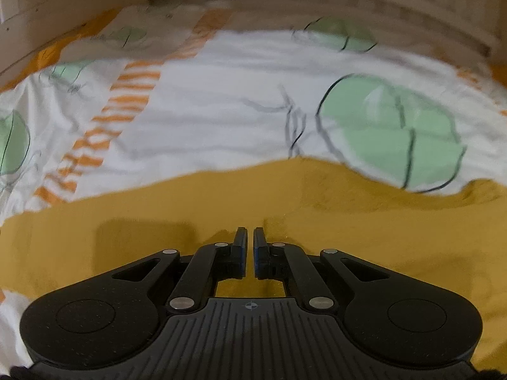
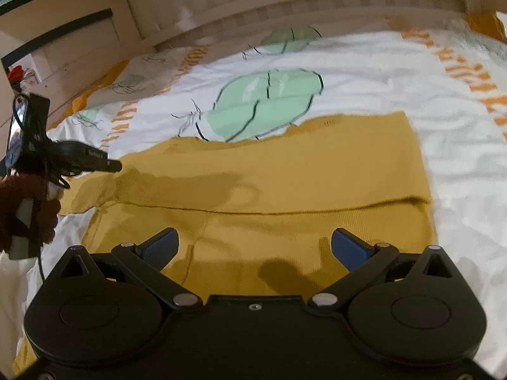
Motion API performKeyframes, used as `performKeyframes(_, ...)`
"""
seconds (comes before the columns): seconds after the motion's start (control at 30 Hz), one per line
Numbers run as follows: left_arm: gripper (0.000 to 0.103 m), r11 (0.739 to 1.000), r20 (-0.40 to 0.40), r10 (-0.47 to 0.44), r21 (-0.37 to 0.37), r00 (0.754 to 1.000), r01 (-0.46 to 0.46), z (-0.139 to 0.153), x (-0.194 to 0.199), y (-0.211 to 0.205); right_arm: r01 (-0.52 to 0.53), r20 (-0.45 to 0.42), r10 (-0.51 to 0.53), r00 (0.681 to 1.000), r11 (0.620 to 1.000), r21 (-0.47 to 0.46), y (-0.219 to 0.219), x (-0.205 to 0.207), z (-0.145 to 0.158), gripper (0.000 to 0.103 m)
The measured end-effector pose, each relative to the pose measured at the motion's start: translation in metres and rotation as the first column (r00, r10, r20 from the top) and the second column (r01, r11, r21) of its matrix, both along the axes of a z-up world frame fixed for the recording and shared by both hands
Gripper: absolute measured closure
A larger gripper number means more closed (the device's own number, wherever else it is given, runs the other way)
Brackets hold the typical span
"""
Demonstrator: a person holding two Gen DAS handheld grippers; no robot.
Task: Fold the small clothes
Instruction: 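Grasp the other sleeve cuff with the left gripper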
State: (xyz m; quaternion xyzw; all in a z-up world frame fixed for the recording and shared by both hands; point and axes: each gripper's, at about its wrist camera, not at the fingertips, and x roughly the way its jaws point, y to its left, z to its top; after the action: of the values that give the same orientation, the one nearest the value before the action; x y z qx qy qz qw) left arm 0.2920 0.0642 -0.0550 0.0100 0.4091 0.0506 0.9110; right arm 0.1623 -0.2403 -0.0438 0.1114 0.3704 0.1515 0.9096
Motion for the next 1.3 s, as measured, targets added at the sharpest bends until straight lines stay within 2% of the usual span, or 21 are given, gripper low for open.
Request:
performKeyframes(0.13, 0.095, 0.997, -0.048, 0.036, -0.063, 0.998, -0.039, -0.018, 0.003, 0.015, 0.005, -0.050, -0.003, 0.999, 0.999, 0.036, -0.005, 0.004, -0.006, 0.001)
performKeyframes(0.27, 0.093, 0.991, -0.023, 0.027, -0.127, 0.999, -0.029, -0.022, -0.002, 0.027, 0.005, -0.079, 0.000, 0.997, 0.998, 0.069, -0.008, 0.007, -0.010, 0.000)
performKeyframes(0.33, 0.080, 0.990, -0.018, 0.007, -0.140, 1.000, -0.010, -0.022, -0.003, 0.029, -0.001, -0.076, 0.006, 0.997, 0.997, 0.072, -0.008, 0.007, -0.011, 0.001)
performKeyframes(0.37, 0.062, 0.988, -0.010, -0.010, -0.151, 1.000, 0.009, -0.022, -0.003, 0.030, -0.009, -0.072, 0.014, 0.997, 0.997, 0.073, -0.008, 0.007, -0.011, 0.001)
performKeyframes(0.4, 0.048, 0.985, -0.005, -0.030, -0.168, 1.000, 0.029, -0.022, -0.003, 0.031, -0.016, -0.069, 0.021, 0.997, 0.997, 0.076, -0.008, 0.007, -0.011, 0.000)
performKeyframes(0.47, 0.035, 0.976, 0.004, -0.062, -0.207, 0.998, 0.062, -0.022, -0.004, 0.031, -0.029, -0.062, 0.035, 0.998, 0.996, 0.084, -0.006, 0.007, -0.010, 0.000)
performKeyframes(0.67, 0.028, 0.973, 0.021, -0.041, -0.226, 0.999, 0.045, -0.019, -0.011, 0.035, -0.066, -0.036, 0.071, 0.997, 0.992, 0.109, -0.004, 0.005, -0.008, 0.000)
performKeyframes(0.77, 0.022, 0.978, 0.033, -0.026, -0.208, 0.999, 0.032, -0.013, -0.018, 0.043, -0.076, -0.026, 0.080, 0.996, 0.990, 0.121, -0.003, 0.006, -0.007, 0.000)
performKeyframes(0.87, 0.022, 0.984, 0.033, 0.006, -0.178, 0.999, 0.000, -0.008, -0.023, 0.057, -0.082, -0.021, 0.085, 0.996, 0.989, 0.124, -0.001, 0.005, -0.007, 0.000)
performKeyframes(1.17, 0.021, 0.972, 0.071, 0.190, -0.152, 0.979, -0.177, 0.017, -0.047, 0.133, -0.096, 0.003, 0.097, 0.995, 0.984, 0.148, -0.002, 0.002, -0.004, 0.000)
performKeyframes(1.3, 0.021, 0.961, 0.068, 0.254, -0.127, 0.965, -0.244, 0.022, -0.060, 0.169, -0.129, 0.019, 0.128, 0.992, 0.970, 0.208, 0.000, 0.000, 0.001, 0.000)
